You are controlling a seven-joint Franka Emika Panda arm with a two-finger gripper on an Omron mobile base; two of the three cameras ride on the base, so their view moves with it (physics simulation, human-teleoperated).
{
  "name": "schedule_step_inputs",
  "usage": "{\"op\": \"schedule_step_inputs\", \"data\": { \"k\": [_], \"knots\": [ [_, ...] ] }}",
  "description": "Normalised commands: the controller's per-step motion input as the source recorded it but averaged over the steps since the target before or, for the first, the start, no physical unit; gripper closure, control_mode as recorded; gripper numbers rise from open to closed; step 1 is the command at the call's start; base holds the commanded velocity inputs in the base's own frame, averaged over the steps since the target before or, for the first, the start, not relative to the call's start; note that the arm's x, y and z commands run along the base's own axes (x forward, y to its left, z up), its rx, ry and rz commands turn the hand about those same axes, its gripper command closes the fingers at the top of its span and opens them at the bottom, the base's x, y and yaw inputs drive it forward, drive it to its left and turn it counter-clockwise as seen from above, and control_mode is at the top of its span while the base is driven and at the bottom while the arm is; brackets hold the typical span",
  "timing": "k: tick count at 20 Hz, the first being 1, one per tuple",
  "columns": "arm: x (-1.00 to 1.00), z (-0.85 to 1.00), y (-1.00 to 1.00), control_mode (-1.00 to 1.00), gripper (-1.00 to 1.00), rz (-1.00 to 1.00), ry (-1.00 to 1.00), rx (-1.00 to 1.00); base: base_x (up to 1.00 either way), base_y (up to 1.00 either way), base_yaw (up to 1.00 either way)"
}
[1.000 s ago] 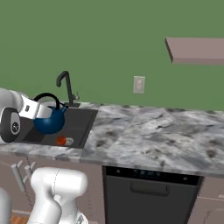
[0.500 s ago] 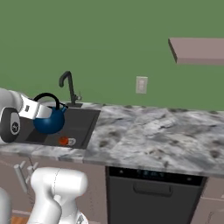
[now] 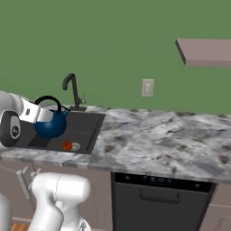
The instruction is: Open the cabinet, pick the kettle from the cabinet, and place it in the sink.
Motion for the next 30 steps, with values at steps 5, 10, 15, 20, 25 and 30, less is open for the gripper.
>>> {"op": "schedule_step_inputs", "data": {
  "k": [5,10,15,20,25,30],
  "knots": [
    [0.0,0.0,0.0,1.0,1.0,0.0,0.0,0.0,0.31,0.08,0.0],
    [0.0,0.0,0.0,1.0,1.0,0.0,0.0,0.0,0.26,0.02,0.0],
    [0.0,0.0,0.0,1.0,1.0,0.0,0.0,0.0,0.0,0.0,0.0],
    [0.0,0.0,0.0,1.0,1.0,0.0,0.0,0.0,0.16,0.0,0.0],
    [0.0,0.0,0.0,1.0,1.0,0.0,0.0,0.0,0.22,0.0,0.02],
    [0.0,0.0,0.0,1.0,1.0,0.0,0.0,0.0,0.0,0.0,0.0]
  ]
}}
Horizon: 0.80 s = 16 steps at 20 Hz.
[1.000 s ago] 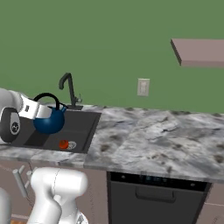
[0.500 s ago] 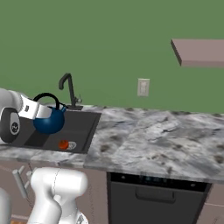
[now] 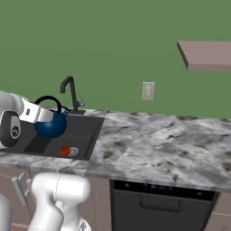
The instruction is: Open the cabinet, pick the kettle from the cabinet, and place it in the sink.
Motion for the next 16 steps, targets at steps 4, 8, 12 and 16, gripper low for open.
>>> {"op": "schedule_step_inputs", "data": {
  "k": [4,8,12,16],
  "knots": [
    [0.0,0.0,0.0,1.0,1.0,0.0,0.0,0.0,0.0,0.0,0.0],
    [0.0,0.0,0.0,1.0,1.0,0.0,0.0,0.0,0.0,0.0,0.0],
    [0.0,0.0,0.0,1.0,1.0,0.0,0.0,0.0,0.0,0.0,0.0],
    [0.0,0.0,0.0,1.0,1.0,0.0,0.0,0.0,0.0,0.0,0.0]
  ]
}}
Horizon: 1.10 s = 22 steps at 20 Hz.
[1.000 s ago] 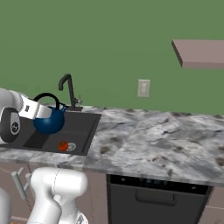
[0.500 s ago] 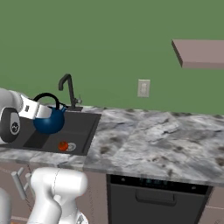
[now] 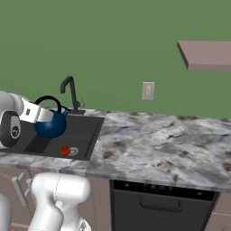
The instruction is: Open the cabinet, pick the kettle from the cabinet, and place it in the sink.
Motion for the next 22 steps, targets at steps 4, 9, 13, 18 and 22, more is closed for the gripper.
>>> {"op": "schedule_step_inputs", "data": {
  "k": [4,9,13,18,22],
  "knots": [
    [0.0,0.0,0.0,-1.0,1.0,0.0,0.0,0.0,0.0,0.0,0.0],
    [0.0,0.0,0.0,-1.0,1.0,0.0,0.0,0.0,0.0,0.0,0.0],
    [0.0,0.0,0.0,-1.0,1.0,0.0,0.0,0.0,0.0,0.0,0.0],
    [-0.09,0.0,-0.05,-1.0,1.0,0.02,-0.01,0.0,0.0,0.0,0.0],
    [-0.11,0.0,-0.21,-1.0,1.0,0.17,0.0,0.0,0.0,0.0,0.0]
  ]
}}
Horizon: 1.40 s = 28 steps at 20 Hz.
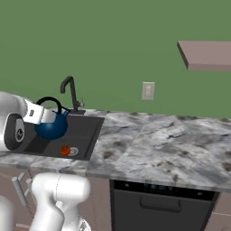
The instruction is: Open the cabinet, pick the kettle from the cabinet, and place it in the sink.
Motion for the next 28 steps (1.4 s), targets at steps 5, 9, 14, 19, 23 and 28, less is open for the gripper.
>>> {"op": "schedule_step_inputs", "data": {
  "k": [5,9,14,19,23,28],
  "knots": [
    [-0.06,0.0,-0.3,-1.0,1.0,0.26,0.08,0.05,0.0,0.0,0.0],
    [-0.03,0.0,-0.22,-1.0,1.0,0.29,0.07,0.02,0.0,0.0,0.0],
    [0.0,0.0,-0.23,-1.0,1.0,0.25,0.14,0.07,0.0,0.0,0.0],
    [0.08,-0.03,-0.21,-1.0,1.0,0.3,0.19,0.08,0.0,0.0,0.0],
    [0.12,-0.1,-0.16,-1.0,1.0,0.3,0.06,0.01,0.0,0.0,0.0],
    [0.2,-0.11,-0.07,-1.0,1.0,0.24,-0.01,0.0,0.0,0.0,0.0]
  ]
}}
